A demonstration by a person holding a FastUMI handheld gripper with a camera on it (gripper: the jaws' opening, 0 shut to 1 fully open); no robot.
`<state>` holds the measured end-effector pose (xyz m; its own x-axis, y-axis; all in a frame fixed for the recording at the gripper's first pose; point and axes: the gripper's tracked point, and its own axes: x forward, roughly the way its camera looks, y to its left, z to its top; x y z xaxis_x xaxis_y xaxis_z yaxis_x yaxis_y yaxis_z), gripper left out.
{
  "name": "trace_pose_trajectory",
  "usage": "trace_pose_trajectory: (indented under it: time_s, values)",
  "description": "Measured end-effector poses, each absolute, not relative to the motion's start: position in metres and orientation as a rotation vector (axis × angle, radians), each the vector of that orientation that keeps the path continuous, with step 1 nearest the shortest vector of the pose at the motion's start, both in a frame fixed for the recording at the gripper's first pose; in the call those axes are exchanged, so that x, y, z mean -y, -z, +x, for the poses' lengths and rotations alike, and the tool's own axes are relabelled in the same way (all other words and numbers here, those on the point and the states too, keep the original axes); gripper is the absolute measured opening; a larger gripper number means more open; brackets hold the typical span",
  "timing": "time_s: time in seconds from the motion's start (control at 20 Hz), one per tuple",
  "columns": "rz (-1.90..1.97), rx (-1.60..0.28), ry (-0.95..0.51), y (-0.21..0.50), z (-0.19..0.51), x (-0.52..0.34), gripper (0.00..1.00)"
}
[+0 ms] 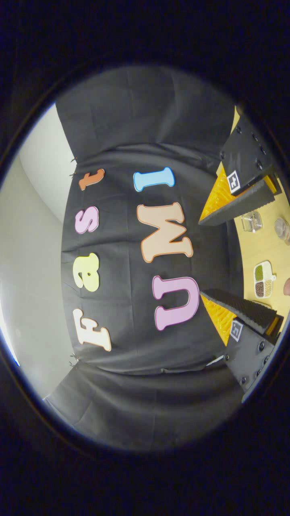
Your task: Take the bottle from table, then pour the juice into the cup, finally place the bottle on the coaster
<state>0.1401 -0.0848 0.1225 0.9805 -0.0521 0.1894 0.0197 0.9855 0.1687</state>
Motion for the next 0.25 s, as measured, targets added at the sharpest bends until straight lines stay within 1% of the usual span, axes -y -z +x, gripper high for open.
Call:
trace_pose_trajectory:
  time_s: [0.25]
  values:
    - [0.165, 0.2, 0.052, -0.125, 0.138, 0.097, 0.97]
